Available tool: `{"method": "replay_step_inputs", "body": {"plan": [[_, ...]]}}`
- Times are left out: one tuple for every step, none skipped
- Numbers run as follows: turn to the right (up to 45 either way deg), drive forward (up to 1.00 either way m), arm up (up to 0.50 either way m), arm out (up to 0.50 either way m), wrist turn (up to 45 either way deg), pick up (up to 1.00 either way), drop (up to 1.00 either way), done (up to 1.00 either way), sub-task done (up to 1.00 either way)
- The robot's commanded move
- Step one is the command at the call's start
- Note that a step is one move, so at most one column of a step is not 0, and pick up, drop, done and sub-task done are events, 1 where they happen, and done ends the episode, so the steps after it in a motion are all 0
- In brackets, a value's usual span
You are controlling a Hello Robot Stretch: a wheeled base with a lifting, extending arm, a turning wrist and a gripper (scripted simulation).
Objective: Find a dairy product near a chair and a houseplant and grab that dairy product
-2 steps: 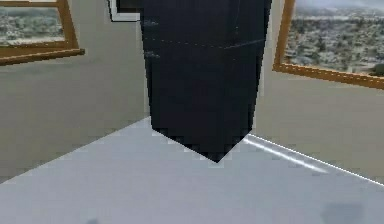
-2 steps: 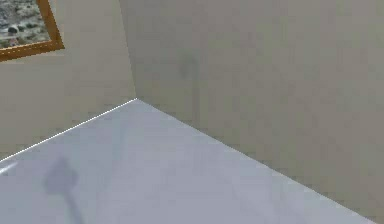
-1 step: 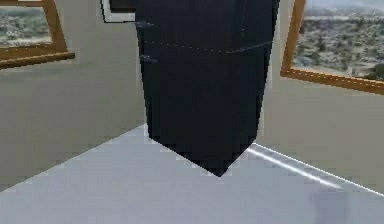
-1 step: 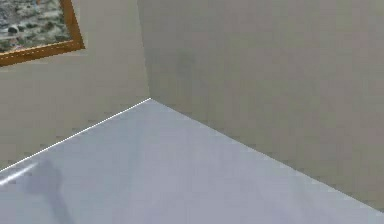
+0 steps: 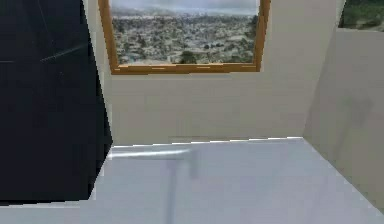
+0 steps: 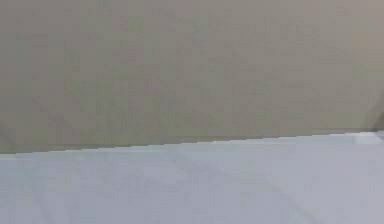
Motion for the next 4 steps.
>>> {"method": "replay_step_inputs", "body": {"plan": [[45.0,0.0,0.0,0.0,0.0,0.0,0.0,0.0,0.0],[0.0,0.05,0.0,0.0,0.0,0.0,0.0,0.0,0.0],[-45.0,0.0,0.0,0.0,0.0,0.0,0.0,0.0,0.0],[-21.0,0.0,0.0,0.0,0.0,0.0,0.0,0.0,0.0]]}}
